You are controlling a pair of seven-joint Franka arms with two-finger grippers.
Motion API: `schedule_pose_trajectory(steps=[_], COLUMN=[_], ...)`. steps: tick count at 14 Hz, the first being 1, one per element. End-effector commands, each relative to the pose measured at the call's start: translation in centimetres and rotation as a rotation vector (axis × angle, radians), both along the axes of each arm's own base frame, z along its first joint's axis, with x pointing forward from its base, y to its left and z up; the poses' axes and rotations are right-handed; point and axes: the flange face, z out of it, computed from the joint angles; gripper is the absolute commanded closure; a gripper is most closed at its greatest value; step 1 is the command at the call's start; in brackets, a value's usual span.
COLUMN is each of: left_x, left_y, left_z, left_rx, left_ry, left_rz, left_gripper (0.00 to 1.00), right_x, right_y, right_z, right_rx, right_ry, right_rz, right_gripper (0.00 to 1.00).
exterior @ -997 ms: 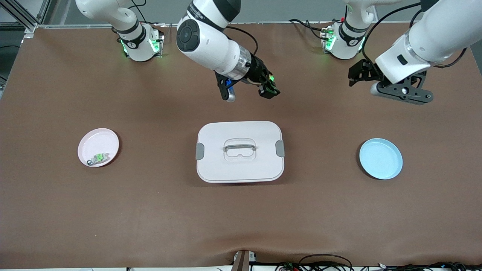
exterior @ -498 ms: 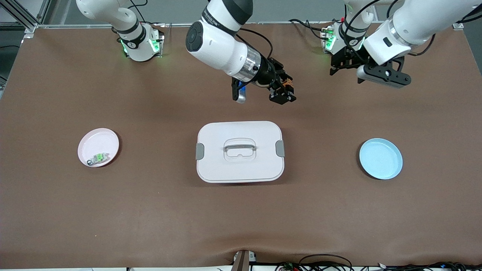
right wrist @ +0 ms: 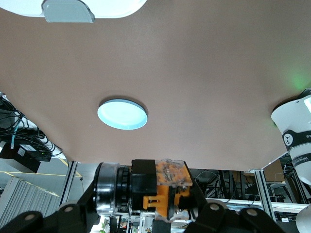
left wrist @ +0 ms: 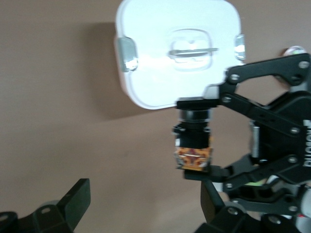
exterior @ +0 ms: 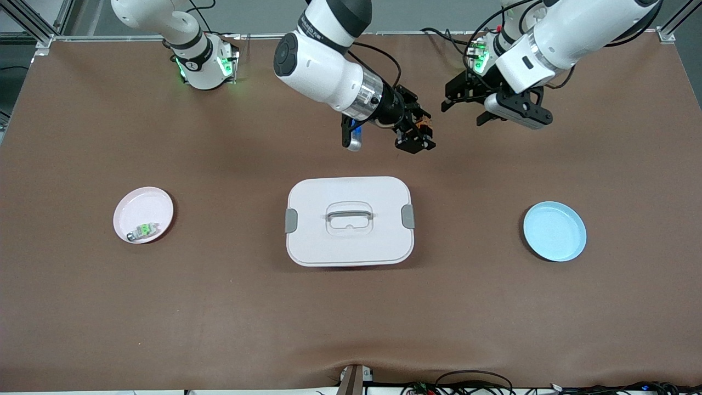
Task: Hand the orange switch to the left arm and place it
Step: 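Grasp the orange switch with the left gripper from the right gripper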
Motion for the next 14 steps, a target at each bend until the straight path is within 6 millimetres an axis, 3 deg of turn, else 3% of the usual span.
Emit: schedule_pose_trajectory(steps=[1,4,6,11,14], left_x=[-0.5,-0.7,-0.4,0.2,0.9], left_y=[0.6,1.0,1.3,1.4,1.4], left_z=[-0.7,-2.7,-3.0,-3.2,-3.8], left_rx=[-0.08,-0.195,-0.207,-0.238,-0.273], left_ry=[-0.028,-0.044,-0.049,-0.068,-0.068], left_rz=[-0.02,-0.026,-0.026,-0.006,0.033], left_gripper=[0.0,0.0,0.01,0.21,0.21], right_x=[0.1,0.1,0.1,0.1,0.1], right_y=[0.5,0.5,0.5,0.5,0.5], right_z=[0.4,0.4,0.4,0.4,0.4], right_rx=[0.022,0.022,0.022,0.021,0.022], right_ry=[0.009,0.008,0.007,0.01,0.008], right_rz=[-0.017,-0.016,-0.015,-0.015,-0.016], right_gripper=[0.77,0.77,0.77,0.77,0.77])
